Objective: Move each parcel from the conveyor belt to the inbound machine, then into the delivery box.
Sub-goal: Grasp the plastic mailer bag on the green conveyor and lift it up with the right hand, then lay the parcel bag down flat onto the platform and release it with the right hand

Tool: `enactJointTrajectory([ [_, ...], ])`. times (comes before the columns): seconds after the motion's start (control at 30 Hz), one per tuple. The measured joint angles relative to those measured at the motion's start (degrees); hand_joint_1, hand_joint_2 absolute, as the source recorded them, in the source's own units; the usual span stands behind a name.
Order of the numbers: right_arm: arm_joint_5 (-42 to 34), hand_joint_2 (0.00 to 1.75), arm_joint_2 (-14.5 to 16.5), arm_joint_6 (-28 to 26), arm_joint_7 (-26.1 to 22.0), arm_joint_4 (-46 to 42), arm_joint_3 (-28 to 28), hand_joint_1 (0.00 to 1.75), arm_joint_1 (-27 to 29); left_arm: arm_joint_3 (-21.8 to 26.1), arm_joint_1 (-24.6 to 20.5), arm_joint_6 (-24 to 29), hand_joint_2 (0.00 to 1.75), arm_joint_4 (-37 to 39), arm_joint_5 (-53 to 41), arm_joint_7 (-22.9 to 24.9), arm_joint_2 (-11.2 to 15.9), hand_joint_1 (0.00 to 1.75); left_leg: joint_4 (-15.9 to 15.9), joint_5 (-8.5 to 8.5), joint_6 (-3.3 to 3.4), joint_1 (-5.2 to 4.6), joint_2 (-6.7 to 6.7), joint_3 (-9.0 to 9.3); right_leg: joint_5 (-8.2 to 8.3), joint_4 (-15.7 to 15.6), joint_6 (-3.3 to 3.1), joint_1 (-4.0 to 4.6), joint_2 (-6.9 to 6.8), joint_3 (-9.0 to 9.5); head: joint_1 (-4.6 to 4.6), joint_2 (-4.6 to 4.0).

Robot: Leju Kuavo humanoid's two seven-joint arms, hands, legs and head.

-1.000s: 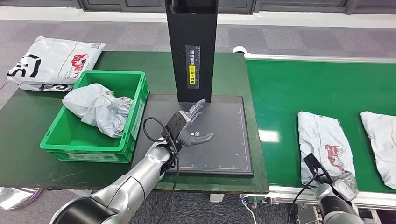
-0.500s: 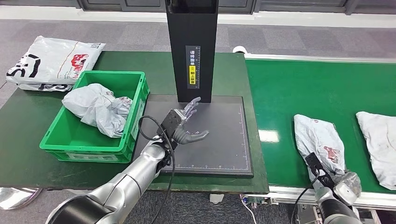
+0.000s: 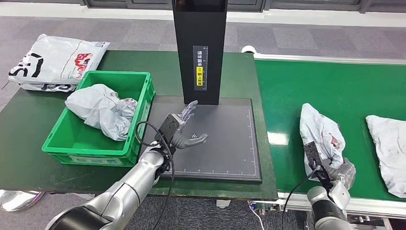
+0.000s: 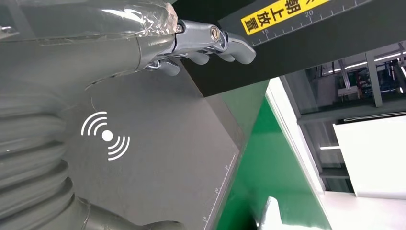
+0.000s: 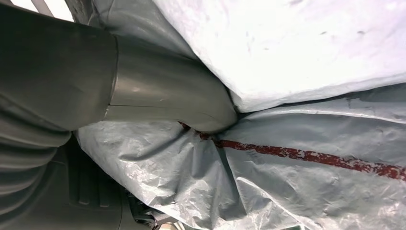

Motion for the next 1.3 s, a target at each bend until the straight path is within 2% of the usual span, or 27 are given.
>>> enactJointTrajectory([
  [0.6,-0.7,1.75,0.9,-0.7,-0.8,-1.7,0.0,1.75,0.3,0.0,0.1,0.2,1.75,-0.6,0.0,0.0,0.4,0.0,0.0,-0.01,0.01,-0.02,-0.01,-0.15,-0.01,0.0,0.01,-0.02,0.0,-0.15,-0.01,0.0],
  [0.67,-3.9,1.75,1.2,-4.1,-4.9,-2.5,0.1,1.75,0.6,0.0,0.1,0.9,1.75,-0.6,-0.1,0.0,0.5,0.0,0.0,-0.01,0.01,-0.02,-0.01,-0.18,-0.01,0.0,0.01,-0.02,0.0,-0.17,-0.01,0.0],
  [0.77,-15.2,1.75,2.7,-10.1,-15.3,-9.3,1.1,1.75,2.7,0.0,0.5,3.0,1.75,-1.0,-0.5,0.0,0.6,0.0,0.0,-0.01,0.01,-0.02,-0.02,-0.2,-0.02,0.0,0.0,-0.01,-0.01,-0.2,-0.02,0.0],
  [0.83,-23.6,1.75,4.0,-9.9,-19.2,-18.2,3.5,1.75,5.4,0.1,0.6,4.5,1.75,-1.1,-0.7,-0.1,0.7,0.0,0.0,-0.01,0.0,-0.02,-0.07,-0.2,-0.05,0.0,-0.02,-0.01,-0.06,-0.21,-0.02,0.0],
  [0.9,-29.2,1.75,4.7,-8.7,-20.5,-26.8,6.9,1.75,8.3,0.2,0.6,5.8,1.75,-1.1,-0.7,-0.5,0.9,0.0,0.0,-0.03,-0.03,-0.02,-0.09,-0.21,-0.08,0.0,-0.06,0.0,-0.09,-0.22,-0.02,0.0],
  [1.13,-32.3,1.75,5.7,-7.5,-21.4,-42.3,18.0,1.75,14.5,0.7,0.6,8.5,1.75,-1.3,-1.3,-1.5,1.7,0.0,-0.1,-0.03,-0.05,-0.01,-0.11,-0.23,-0.12,0.0,-0.09,0.0,-0.16,-0.23,-0.01,0.0],
  [1.2,-32.4,1.75,6.2,-4.1,-20.2,-46.1,22.7,1.75,16.4,1.1,0.6,9.5,1.75,-1.6,-1.6,-1.4,1.9,0.0,-0.1,-0.04,-0.09,-0.01,-0.05,-0.23,-0.11,0.1,-0.1,0.0,-0.1,-0.28,0.0,0.0],
  [1.3,-33.2,1.75,6.9,5.0,-16.8,-49.9,29.4,1.75,17.8,1.6,0.4,10.4,1.75,-2.2,-1.7,-1.5,2.0,0.0,-0.1,-0.05,-0.13,0.0,0.09,-0.19,-0.11,0.1,-0.13,0.01,0.03,-0.34,-0.02,0.0],
])
